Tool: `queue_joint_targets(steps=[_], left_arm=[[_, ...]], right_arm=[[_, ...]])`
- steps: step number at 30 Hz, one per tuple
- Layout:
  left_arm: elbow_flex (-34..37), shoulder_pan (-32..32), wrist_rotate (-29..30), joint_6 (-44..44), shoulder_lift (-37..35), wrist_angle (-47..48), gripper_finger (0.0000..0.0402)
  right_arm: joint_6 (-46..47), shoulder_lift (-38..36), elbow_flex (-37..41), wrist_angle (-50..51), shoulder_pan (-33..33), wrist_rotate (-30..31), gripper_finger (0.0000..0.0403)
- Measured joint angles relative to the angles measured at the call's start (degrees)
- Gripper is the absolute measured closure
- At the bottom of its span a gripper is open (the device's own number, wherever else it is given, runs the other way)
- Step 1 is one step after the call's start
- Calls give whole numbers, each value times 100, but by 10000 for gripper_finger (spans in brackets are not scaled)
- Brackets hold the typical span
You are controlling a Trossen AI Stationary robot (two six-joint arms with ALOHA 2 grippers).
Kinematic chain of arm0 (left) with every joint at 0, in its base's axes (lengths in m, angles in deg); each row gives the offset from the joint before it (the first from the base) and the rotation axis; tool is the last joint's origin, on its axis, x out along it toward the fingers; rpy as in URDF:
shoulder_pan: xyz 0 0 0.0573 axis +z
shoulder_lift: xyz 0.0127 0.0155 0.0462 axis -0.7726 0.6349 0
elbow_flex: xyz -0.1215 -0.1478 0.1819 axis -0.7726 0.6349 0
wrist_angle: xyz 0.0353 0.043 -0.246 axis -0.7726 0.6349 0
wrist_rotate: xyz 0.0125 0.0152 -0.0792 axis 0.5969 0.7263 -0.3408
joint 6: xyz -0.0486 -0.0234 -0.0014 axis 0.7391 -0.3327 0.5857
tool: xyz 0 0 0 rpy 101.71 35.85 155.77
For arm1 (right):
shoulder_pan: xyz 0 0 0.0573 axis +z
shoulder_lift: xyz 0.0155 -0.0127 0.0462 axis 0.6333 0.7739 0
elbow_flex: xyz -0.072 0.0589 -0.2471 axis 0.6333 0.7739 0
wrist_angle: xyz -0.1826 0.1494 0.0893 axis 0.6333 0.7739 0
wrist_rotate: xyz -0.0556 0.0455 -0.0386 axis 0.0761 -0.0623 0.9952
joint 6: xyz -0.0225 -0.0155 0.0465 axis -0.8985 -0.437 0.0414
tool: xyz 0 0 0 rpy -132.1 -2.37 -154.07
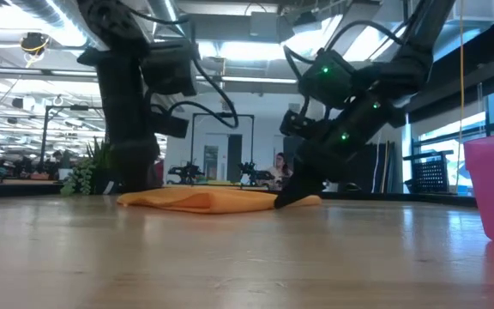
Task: Roll microfiber towels into tight, uniform cylinder then place into a basket
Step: Fold the orange microfiber cloth
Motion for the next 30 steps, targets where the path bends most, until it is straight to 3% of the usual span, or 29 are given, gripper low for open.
queue_joint_targets(steps=[3,8,14,22,30], left_arm=[[0,-228,-109,139,0,-79,305],[11,-621,-764,269,9,-645,305],[31,-1017,-898,250,35,-1375,305],[28,-1328,-126,621,-462,-756,305],[22,-1741,606,814,-1296,-470,305]], right_arm=[[-85,0,0,4,-132,-5,234],[-310,2,2,-15,-259,-28,234],[-1028,-31,3,-42,-286,-4,234],[-1966,-917,9,440,-25,73,234],[-2554,-1140,11,879,910,-573,234]])
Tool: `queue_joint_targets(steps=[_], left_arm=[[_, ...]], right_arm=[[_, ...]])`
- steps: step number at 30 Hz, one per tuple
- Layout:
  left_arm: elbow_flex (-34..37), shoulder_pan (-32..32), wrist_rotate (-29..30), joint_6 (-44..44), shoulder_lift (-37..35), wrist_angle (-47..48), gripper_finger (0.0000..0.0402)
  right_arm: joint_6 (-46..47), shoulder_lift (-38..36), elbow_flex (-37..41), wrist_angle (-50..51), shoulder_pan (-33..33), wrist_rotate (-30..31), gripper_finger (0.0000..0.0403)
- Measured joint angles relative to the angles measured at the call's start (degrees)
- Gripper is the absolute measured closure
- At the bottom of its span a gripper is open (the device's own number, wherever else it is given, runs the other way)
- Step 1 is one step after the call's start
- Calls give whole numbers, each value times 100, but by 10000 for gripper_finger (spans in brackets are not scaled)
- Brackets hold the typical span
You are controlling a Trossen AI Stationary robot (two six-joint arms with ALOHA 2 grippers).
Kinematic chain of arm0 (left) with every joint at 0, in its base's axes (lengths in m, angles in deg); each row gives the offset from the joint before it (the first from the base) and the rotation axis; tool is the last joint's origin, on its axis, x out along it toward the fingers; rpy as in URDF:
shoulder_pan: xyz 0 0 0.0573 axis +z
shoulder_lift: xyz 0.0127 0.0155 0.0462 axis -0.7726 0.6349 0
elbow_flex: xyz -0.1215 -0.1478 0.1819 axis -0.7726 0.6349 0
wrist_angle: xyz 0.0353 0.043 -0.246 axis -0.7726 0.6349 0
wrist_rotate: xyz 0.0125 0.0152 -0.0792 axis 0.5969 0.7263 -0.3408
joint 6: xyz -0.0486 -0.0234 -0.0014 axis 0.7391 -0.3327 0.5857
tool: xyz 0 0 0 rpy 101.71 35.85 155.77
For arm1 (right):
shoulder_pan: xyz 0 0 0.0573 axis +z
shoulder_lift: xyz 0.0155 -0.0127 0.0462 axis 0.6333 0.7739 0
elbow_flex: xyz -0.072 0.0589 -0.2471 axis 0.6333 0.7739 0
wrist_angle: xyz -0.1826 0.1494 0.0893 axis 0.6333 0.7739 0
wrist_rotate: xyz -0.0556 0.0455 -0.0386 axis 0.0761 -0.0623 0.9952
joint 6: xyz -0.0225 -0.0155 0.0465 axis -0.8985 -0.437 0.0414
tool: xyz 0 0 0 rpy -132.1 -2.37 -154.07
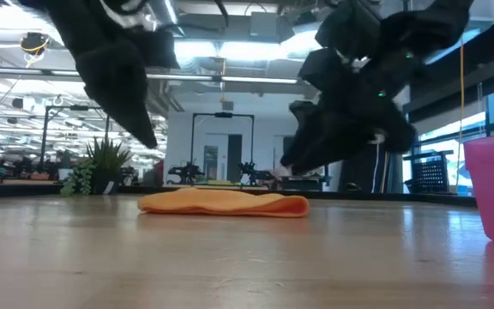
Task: Roll microfiber towels into tight, uniform cylinder then place into a basket
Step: Fold the orange microfiber cloth
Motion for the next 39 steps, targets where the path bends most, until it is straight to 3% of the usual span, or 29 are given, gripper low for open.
queue_joint_targets(steps=[6,22,27,33,39], left_arm=[[0,-236,111,14,-153,-29,305],[0,-317,358,194,-153,-36,305],[0,-317,358,195,-153,-36,305],[-2,-335,356,192,-153,-36,305],[-2,-337,356,171,-153,-24,305]], right_arm=[[-285,261,1,102,389,-14,234],[-250,893,-7,-354,426,1,242],[23,902,-7,-350,432,74,288],[471,915,-7,-344,422,130,386],[719,889,-4,-383,409,245,396]])
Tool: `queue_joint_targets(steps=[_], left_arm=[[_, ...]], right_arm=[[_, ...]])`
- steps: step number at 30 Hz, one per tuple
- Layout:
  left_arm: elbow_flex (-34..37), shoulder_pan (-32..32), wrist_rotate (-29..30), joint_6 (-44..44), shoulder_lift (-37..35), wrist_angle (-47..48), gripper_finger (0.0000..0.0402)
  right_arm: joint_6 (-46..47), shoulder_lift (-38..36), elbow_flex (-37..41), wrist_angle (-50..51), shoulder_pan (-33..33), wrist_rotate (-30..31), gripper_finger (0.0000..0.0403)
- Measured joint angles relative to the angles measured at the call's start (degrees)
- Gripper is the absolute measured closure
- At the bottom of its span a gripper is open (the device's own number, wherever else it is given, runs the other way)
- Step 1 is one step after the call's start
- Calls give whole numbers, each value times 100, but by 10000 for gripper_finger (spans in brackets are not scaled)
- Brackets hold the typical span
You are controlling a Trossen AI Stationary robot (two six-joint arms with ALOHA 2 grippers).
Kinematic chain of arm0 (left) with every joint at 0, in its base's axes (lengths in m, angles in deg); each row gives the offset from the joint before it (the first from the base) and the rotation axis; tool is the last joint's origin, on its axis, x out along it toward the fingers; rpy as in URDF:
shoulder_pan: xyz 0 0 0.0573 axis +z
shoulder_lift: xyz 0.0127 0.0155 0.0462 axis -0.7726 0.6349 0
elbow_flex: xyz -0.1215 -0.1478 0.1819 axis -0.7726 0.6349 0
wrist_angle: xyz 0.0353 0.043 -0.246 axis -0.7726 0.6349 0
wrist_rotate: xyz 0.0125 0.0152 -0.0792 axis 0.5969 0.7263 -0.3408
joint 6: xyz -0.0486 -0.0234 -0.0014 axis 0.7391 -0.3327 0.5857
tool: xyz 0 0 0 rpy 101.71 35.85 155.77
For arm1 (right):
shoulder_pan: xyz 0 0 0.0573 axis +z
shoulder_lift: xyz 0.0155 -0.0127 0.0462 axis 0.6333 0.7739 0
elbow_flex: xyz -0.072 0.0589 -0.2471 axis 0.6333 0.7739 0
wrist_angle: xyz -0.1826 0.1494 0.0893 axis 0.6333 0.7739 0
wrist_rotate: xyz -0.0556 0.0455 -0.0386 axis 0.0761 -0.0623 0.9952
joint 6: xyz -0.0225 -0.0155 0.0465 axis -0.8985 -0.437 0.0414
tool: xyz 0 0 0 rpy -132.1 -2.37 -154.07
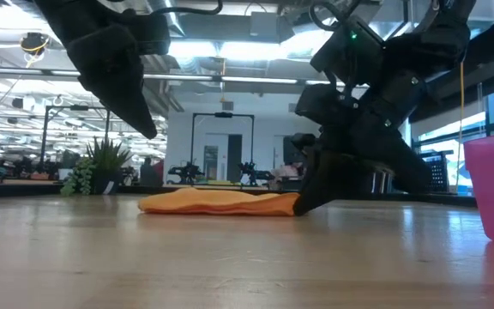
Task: Roll microfiber towels into tight, uniform cylinder then place into a basket
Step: Fold the orange microfiber cloth
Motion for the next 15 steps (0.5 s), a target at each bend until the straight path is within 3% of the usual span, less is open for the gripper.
queue_joint_targets(steps=[6,15], left_arm=[[-2,-89,7,-296,0,156,305],[-4,-101,13,-372,0,236,305]], right_arm=[[47,-40,-253,50,-38,242,397],[29,-46,-1304,1366,-424,235,400]])
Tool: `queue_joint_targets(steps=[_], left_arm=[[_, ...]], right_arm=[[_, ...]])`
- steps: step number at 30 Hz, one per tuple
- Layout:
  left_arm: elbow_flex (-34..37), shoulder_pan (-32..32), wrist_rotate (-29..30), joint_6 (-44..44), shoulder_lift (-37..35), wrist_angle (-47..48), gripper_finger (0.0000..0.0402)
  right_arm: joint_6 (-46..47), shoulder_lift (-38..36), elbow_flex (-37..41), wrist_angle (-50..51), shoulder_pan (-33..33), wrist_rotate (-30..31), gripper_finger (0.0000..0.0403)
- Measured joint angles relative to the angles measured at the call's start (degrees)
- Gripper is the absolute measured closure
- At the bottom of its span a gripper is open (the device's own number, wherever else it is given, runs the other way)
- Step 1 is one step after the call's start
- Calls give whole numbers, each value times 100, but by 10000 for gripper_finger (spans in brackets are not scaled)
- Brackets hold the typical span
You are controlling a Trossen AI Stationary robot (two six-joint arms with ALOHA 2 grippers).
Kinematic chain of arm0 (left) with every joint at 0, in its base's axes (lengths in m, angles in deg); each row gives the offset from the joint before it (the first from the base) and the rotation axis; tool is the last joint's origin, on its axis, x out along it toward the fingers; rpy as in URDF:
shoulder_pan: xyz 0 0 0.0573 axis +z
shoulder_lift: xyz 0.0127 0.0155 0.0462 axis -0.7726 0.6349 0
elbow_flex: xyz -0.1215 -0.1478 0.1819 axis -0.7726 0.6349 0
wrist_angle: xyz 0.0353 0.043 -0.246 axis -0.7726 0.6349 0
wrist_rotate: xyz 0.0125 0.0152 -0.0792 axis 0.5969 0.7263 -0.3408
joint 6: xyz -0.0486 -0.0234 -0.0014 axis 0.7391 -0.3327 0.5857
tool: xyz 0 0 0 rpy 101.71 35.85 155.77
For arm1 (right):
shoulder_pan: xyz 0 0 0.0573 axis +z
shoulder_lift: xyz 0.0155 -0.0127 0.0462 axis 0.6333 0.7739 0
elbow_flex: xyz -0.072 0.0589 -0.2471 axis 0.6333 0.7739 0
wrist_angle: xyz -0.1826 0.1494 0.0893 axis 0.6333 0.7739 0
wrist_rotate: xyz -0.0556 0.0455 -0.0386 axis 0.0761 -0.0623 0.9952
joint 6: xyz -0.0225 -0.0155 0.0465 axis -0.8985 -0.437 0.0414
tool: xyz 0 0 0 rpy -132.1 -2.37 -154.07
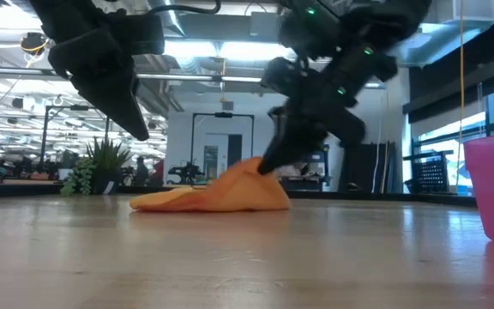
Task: Roll microfiber towels into tight, uniform cylinder then place into a basket
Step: Fold the orange microfiber cloth
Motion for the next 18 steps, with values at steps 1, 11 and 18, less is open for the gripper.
queue_joint_targets(steps=[1,11,18], left_arm=[[0,0,2,-32,0,2,305],[0,0,9,-104,0,10,305],[0,0,9,-97,0,10,305]], right_arm=[[0,0,-123,106,-70,0,400],[233,-9,-568,288,-936,262,400],[775,-9,-477,326,-1426,271,399]])
